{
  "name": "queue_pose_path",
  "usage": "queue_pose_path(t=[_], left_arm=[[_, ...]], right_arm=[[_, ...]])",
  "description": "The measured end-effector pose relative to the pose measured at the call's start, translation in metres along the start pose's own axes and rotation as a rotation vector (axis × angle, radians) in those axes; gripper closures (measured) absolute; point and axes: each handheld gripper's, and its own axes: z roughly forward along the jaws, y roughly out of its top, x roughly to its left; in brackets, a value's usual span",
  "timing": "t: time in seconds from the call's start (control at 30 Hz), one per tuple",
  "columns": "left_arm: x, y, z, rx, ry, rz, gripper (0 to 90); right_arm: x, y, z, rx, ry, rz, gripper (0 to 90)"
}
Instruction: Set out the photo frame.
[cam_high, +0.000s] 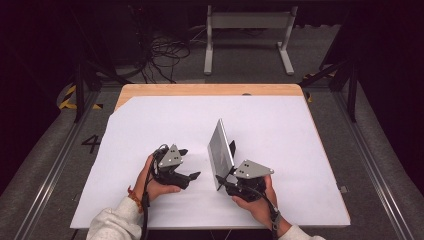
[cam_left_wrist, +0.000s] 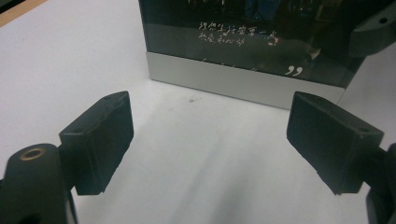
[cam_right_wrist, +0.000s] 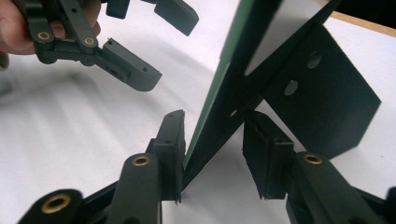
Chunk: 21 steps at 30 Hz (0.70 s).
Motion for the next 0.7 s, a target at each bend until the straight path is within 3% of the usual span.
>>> queue_pose_path(t=[0.3,0.4,0.5,0.7], left_arm=[[0.0,0.0,0.001,0.003,-0.007,-0.006,15.8],[0.001,0.001,0.0,0.0,-0.012,0.0,15.8],[0.004,0.0,-0.001,-0.014,-0.019,-0.03,15.9],[0.001,0.001,0.001,-0.003,-0.025,-0.025,15.9]], right_arm=[[-0.022,-0.004,-0.01,0.009,0.004,0.037,70.4],[-0.023,-0.004,-0.01,0.01,0.007,0.036,70.5],[-0.027,-0.003,-0.008,0.006,0.02,0.054,70.1],[-0.031,-0.003,-0.006,0.001,0.042,0.08,71.1]])
